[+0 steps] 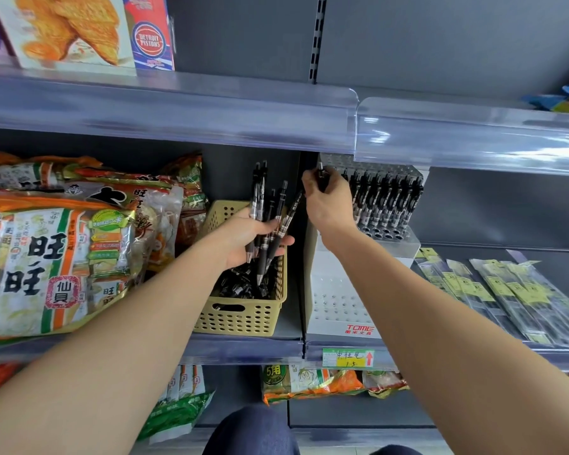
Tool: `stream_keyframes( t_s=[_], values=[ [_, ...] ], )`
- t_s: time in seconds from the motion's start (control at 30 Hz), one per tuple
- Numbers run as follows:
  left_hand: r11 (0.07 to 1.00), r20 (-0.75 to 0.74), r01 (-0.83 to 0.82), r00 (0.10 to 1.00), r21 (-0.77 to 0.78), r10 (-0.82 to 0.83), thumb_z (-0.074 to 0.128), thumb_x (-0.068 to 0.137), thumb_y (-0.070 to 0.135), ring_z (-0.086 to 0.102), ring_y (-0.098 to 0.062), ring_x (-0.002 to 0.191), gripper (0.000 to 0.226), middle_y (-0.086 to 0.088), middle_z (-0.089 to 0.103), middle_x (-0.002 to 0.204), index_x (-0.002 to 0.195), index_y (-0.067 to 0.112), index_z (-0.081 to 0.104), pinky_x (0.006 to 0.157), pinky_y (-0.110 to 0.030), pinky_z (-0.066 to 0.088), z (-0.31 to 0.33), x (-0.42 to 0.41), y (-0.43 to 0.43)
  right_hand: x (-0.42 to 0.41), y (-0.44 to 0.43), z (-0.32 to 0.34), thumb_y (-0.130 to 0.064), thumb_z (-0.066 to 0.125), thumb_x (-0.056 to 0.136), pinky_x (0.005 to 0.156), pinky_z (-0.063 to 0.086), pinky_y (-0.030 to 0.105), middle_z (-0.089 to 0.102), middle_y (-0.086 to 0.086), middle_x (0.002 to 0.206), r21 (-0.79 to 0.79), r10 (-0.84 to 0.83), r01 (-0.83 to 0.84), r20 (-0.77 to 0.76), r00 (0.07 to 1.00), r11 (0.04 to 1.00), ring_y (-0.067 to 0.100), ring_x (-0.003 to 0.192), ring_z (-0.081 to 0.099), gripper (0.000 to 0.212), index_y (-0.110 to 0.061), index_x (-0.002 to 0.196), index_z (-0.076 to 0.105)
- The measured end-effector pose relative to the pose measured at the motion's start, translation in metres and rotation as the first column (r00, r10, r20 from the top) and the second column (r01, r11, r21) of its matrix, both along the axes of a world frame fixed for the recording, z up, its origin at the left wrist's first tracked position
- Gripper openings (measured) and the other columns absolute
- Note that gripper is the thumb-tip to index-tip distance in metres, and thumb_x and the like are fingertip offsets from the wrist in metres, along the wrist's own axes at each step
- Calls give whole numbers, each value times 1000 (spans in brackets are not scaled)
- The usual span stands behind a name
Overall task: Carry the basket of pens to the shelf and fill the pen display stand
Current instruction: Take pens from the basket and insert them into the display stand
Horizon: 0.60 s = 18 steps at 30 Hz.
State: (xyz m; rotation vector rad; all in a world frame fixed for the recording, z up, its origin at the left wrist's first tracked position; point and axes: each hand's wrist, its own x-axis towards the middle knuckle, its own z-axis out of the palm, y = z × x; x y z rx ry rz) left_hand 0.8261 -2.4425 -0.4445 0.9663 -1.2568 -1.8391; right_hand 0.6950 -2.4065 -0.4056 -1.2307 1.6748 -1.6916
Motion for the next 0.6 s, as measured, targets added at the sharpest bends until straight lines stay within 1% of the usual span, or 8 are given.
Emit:
stream_keyframes(
  t_s=[0.1,0.17,0.27,0.37,0.43,0.47,0.53,0.6],
  values=[
    [998,-33,64,997,-18,-64,52,93,-4,72,-27,70,12,-13,67,90,98,7,55,70,-44,59,-1,0,7,0,0,2,-25,52,97,80,40,25,62,2,107,11,3,-2,-83,997,1000,17,98,58,34,-9,127,51],
    [992,-22,109,994,-60,-110,50,95,-1,70,-23,70,12,-11,70,96,101,6,57,67,-39,57,0,2,10,-1,0,3,-25,52,98,79,41,25,62,1,104,15,0,2,-111,994,1000,16,94,57,32,-9,125,52],
    [988,-48,145,988,-60,-148,48,96,0,64,-21,69,12,-12,72,100,99,6,58,65,-36,50,0,4,11,-2,1,3,-24,52,98,77,40,25,57,-3,98,19,3,-1,-119,993,1000,13,89,54,31,-10,125,52],
    [990,-82,142,986,-27,-144,50,95,2,60,-20,68,10,-10,72,93,94,9,58,61,-34,47,1,4,11,-1,1,2,-25,54,97,80,41,25,60,-1,104,36,6,-2,-94,996,999,14,92,55,34,-9,126,51],
    [992,-75,121,990,-31,-123,52,94,2,58,-20,66,11,-7,70,85,89,10,57,58,-33,47,0,3,11,-2,1,1,-27,59,93,84,46,29,64,2,107,43,7,-5,-48,999,999,16,94,59,33,-9,121,55],
    [993,-66,109,992,-37,-112,52,94,2,58,-19,65,10,-6,69,83,88,10,57,57,-32,49,-1,3,10,-4,1,1,-27,63,91,81,48,29,65,3,103,46,19,-20,8,1000,999,16,90,61,31,-9,115,56],
    [994,-50,95,994,-44,-97,54,93,2,60,-18,64,6,-6,68,84,92,8,57,54,-31,51,-2,3,8,-9,5,3,-25,64,88,66,44,25,61,1,90,62,68,-77,144,987,995,12,73,56,29,-11,110,52],
    [997,-28,70,997,-37,-71,56,92,3,62,-18,63,7,-6,68,83,98,6,56,52,-31,51,-2,4,7,-16,9,5,-22,52,91,56,34,24,58,3,80,94,116,-143,247,962,985,12,63,48,20,-10,107,48]
  ],
)
